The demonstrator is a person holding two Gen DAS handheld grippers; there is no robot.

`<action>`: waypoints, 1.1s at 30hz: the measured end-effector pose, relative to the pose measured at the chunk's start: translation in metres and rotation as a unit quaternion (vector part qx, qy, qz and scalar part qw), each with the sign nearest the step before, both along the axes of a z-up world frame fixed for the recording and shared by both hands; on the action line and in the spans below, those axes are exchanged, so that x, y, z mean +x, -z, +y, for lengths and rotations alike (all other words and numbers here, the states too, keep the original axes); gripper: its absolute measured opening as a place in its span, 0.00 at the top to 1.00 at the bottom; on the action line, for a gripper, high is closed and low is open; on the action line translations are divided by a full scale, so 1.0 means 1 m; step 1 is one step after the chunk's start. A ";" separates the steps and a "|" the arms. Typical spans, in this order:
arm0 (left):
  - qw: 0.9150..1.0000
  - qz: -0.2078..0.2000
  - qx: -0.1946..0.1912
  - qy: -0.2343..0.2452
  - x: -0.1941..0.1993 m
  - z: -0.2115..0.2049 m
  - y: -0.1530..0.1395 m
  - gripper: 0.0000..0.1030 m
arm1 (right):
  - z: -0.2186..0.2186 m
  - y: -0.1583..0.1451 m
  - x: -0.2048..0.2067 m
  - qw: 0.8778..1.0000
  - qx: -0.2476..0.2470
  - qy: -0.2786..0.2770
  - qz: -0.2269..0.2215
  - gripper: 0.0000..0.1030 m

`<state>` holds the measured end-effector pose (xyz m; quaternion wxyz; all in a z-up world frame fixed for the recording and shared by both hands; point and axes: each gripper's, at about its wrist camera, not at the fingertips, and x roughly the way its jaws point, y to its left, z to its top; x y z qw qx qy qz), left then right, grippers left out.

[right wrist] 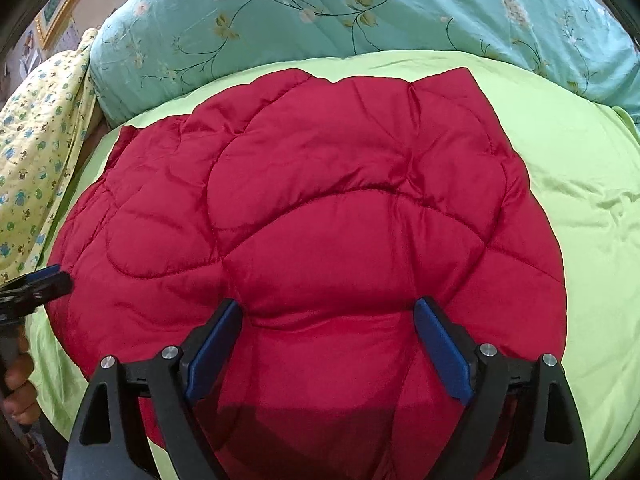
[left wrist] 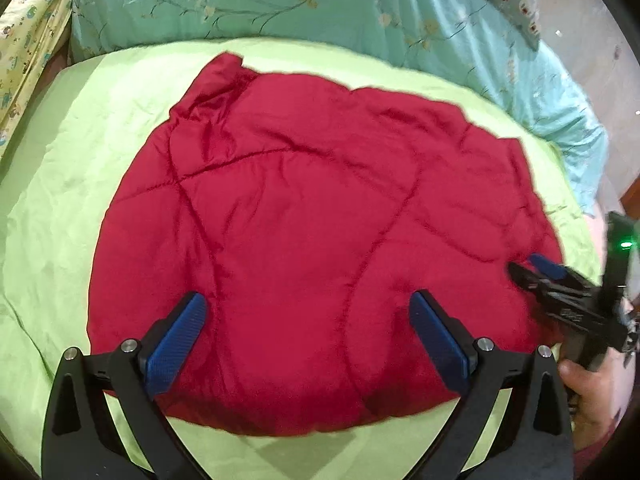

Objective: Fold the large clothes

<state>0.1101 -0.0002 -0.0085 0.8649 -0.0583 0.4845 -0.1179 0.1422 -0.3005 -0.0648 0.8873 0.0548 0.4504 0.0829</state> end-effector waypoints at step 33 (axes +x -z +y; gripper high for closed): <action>0.998 0.016 0.064 0.005 0.018 -0.016 0.021 0.00 | 0.004 -0.008 -0.003 1.000 -0.005 -0.010 0.006 0.12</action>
